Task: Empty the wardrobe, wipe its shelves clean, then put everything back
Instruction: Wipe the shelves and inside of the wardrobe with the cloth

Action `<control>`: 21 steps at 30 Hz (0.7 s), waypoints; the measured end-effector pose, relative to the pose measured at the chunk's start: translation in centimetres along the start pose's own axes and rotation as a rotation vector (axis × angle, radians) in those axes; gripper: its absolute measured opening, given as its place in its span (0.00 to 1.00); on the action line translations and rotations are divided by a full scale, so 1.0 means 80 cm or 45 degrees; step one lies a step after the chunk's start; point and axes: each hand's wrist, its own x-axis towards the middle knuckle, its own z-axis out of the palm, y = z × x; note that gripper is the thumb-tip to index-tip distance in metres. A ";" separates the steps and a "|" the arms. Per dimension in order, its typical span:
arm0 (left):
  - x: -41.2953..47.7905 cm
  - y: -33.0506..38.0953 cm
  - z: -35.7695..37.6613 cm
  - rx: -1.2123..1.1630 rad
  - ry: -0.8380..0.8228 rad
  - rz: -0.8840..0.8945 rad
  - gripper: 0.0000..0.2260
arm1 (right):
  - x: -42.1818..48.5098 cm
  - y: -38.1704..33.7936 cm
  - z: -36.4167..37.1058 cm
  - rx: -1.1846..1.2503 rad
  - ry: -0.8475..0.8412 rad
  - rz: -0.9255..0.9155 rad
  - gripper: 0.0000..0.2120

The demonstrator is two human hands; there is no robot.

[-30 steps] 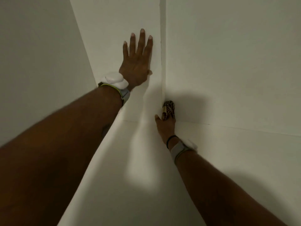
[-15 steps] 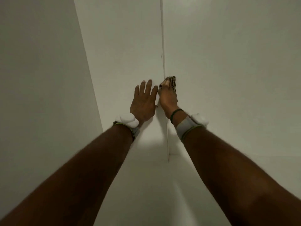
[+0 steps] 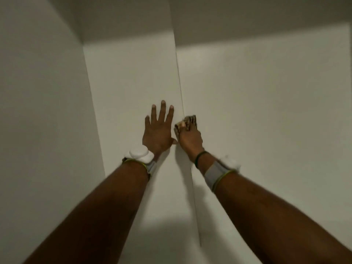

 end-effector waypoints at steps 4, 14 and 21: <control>-0.001 -0.005 0.000 -0.024 -0.007 0.013 0.59 | 0.071 -0.085 -0.023 -0.002 -0.048 -0.090 0.37; 0.088 -0.028 -0.078 0.064 0.051 0.024 0.60 | 0.011 0.030 0.006 -0.089 -0.045 0.020 0.31; 0.112 -0.029 -0.076 -0.081 0.049 0.048 0.63 | 0.151 -0.165 -0.026 -0.090 0.046 -0.270 0.23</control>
